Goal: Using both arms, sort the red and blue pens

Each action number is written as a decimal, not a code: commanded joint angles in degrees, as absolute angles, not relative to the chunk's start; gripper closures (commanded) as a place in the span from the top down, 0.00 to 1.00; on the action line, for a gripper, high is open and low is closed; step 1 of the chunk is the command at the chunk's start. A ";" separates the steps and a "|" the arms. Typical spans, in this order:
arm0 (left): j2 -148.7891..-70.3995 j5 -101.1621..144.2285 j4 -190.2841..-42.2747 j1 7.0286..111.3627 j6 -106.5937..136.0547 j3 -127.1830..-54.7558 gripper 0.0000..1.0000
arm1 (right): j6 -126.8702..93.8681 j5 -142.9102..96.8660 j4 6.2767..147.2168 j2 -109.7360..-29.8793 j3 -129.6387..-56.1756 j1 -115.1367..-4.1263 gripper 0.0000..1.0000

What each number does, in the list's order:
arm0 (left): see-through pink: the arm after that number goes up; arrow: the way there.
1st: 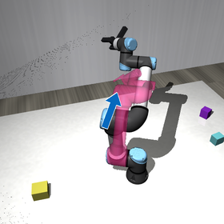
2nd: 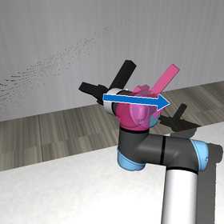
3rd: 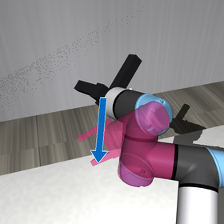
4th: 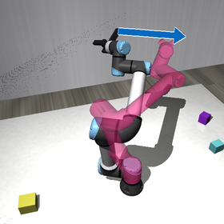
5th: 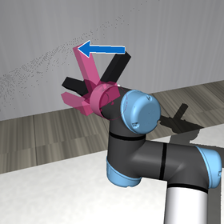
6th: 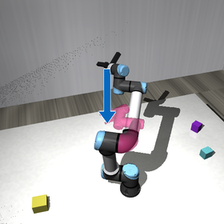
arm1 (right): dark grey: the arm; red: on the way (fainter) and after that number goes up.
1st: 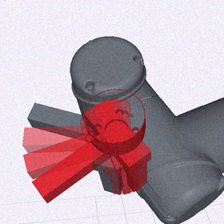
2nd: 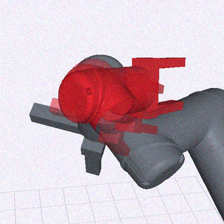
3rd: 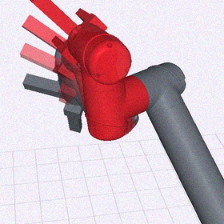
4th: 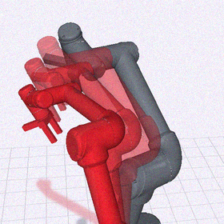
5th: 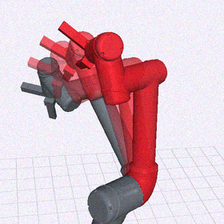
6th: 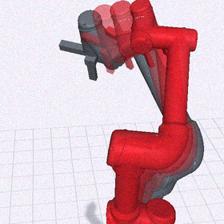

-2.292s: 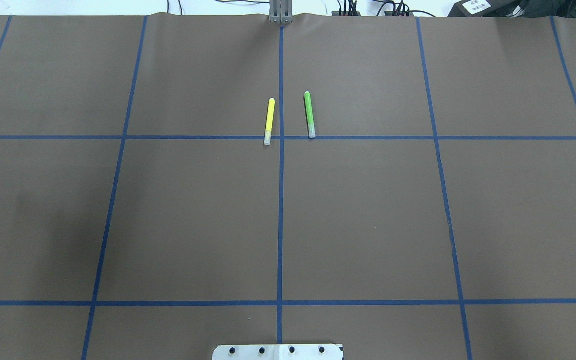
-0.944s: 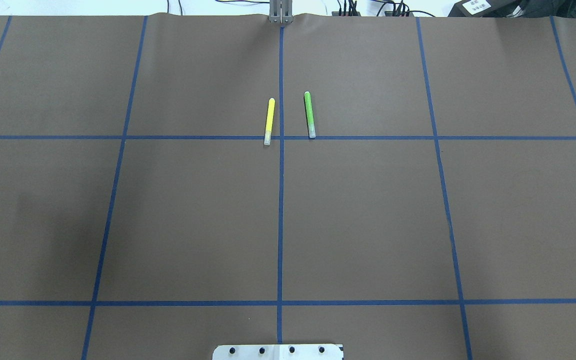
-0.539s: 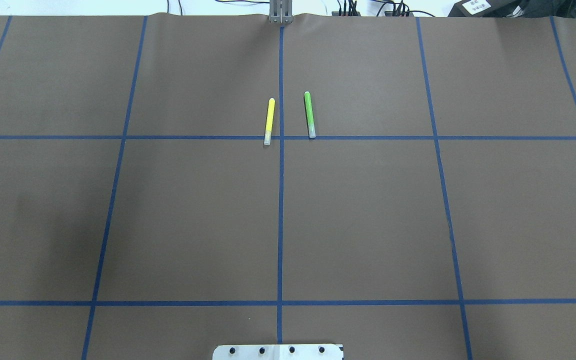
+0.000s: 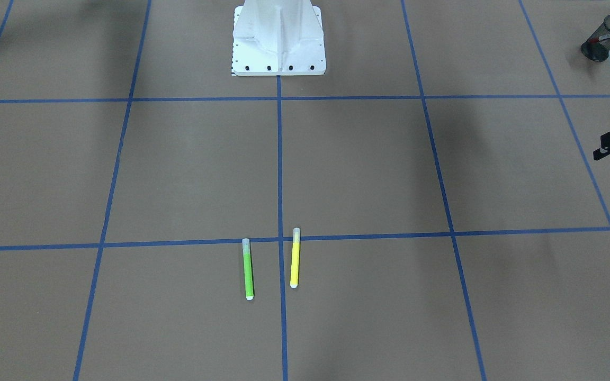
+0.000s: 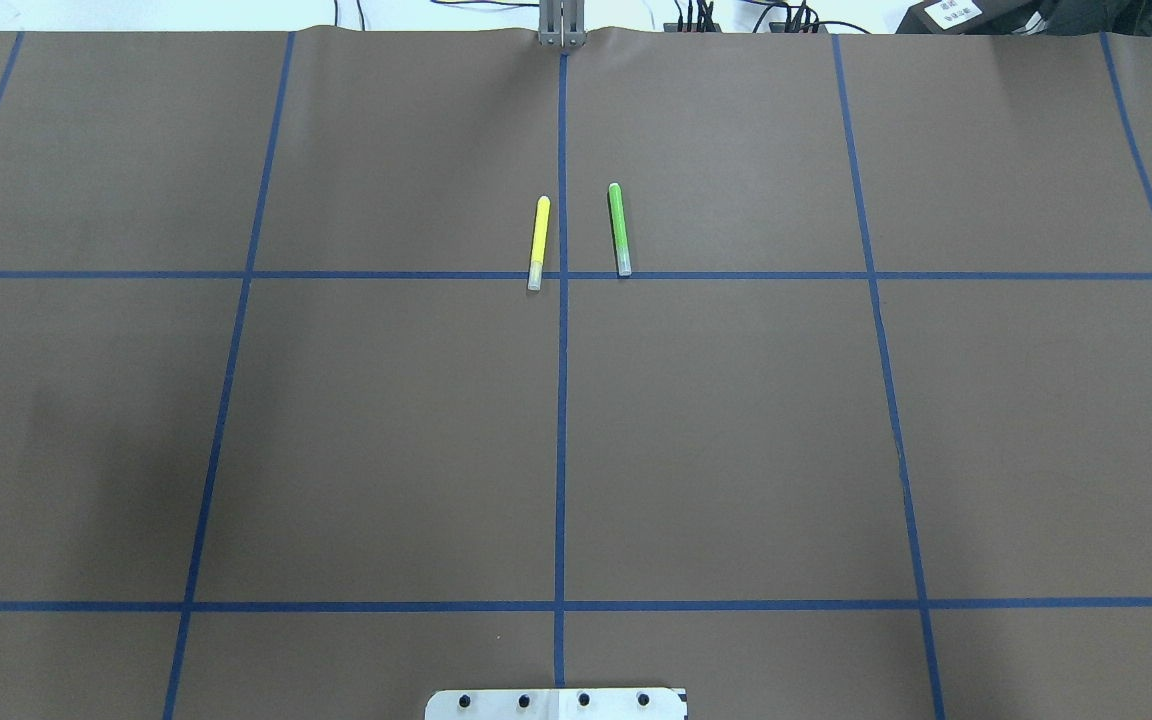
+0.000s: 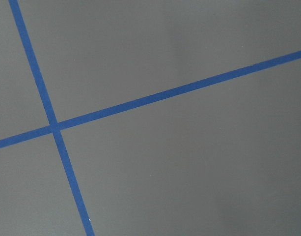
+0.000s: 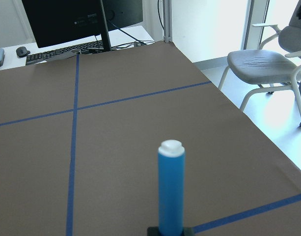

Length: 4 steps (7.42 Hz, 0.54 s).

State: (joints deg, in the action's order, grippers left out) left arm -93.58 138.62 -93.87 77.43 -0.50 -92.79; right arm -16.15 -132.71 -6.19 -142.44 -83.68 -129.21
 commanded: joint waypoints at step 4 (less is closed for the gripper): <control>-93.34 138.69 -93.87 77.61 -0.44 -93.69 1.00 | -14.41 -130.43 -6.86 -145.99 -83.76 -129.20 0.00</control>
